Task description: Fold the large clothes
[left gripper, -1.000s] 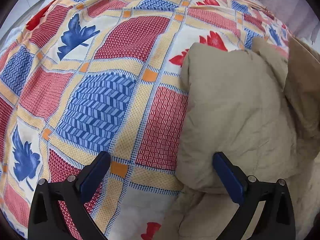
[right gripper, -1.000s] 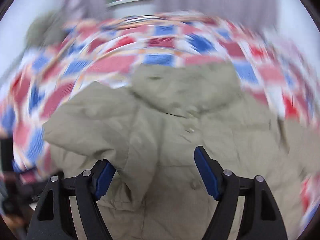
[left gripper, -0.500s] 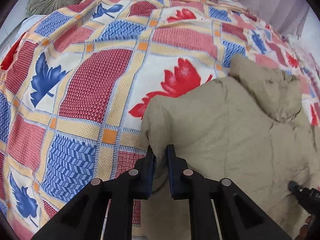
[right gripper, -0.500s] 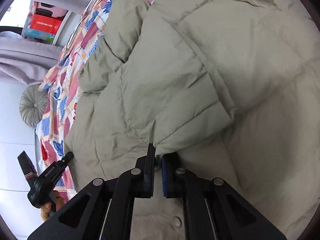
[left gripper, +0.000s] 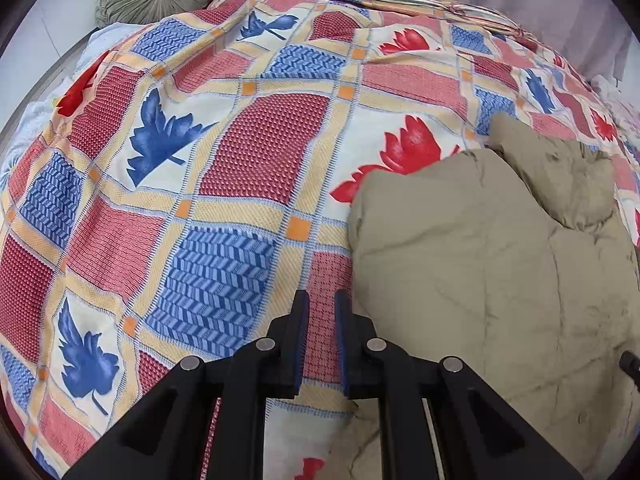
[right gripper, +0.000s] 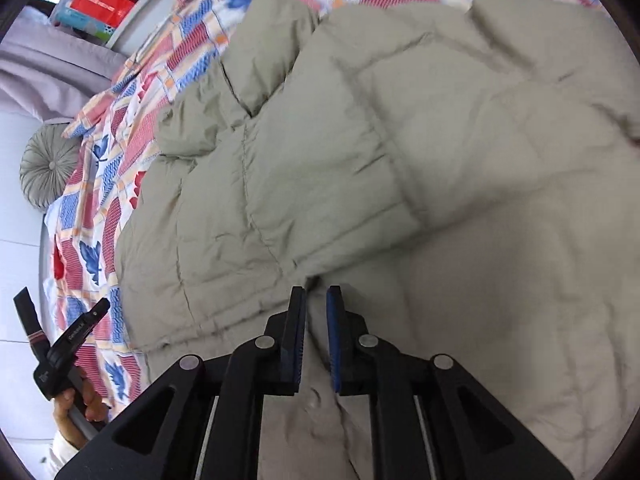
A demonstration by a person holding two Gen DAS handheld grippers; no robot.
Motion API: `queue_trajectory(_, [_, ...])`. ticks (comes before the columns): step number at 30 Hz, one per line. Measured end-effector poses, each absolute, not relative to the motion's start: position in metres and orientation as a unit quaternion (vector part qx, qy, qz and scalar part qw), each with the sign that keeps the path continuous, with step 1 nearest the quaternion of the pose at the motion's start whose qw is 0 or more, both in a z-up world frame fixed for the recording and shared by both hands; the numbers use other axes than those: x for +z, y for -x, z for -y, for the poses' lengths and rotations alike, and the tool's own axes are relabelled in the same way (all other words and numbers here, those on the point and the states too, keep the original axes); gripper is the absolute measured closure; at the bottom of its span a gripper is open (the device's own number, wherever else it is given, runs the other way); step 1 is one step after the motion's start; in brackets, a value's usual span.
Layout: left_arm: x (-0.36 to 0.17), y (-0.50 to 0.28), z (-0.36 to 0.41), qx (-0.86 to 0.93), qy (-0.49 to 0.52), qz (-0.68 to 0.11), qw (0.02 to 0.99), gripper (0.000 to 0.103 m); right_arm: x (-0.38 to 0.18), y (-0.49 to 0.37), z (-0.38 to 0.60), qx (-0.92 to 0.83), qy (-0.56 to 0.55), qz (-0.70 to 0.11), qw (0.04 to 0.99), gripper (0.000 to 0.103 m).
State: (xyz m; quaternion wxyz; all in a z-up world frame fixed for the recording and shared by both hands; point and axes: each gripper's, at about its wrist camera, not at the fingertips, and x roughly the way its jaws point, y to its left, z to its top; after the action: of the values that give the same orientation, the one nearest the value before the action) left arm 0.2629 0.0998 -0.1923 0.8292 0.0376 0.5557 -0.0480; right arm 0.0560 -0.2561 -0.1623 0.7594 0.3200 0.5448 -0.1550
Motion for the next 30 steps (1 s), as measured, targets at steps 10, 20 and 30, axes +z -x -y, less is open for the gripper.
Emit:
queue_trajectory(10, [-0.233, -0.245, -0.096, -0.013, -0.040, -0.609, 0.792, 0.089, -0.188, -0.079, 0.273, -0.177, -0.277, -0.580, 0.745, 0.091])
queue_trajectory(20, [-0.183, -0.187, -0.083, -0.083, -0.072, -0.608, 0.786, 0.089, -0.159, 0.000, 0.303, -0.152, -0.389, -0.539, 0.731, 0.091])
queue_trajectory(30, [-0.180, -0.117, 0.001, -0.154, -0.089, -0.641, 0.746, 0.064, -0.150, 0.079, 0.309, -0.160, -0.450, -0.525, 0.705, 0.034])
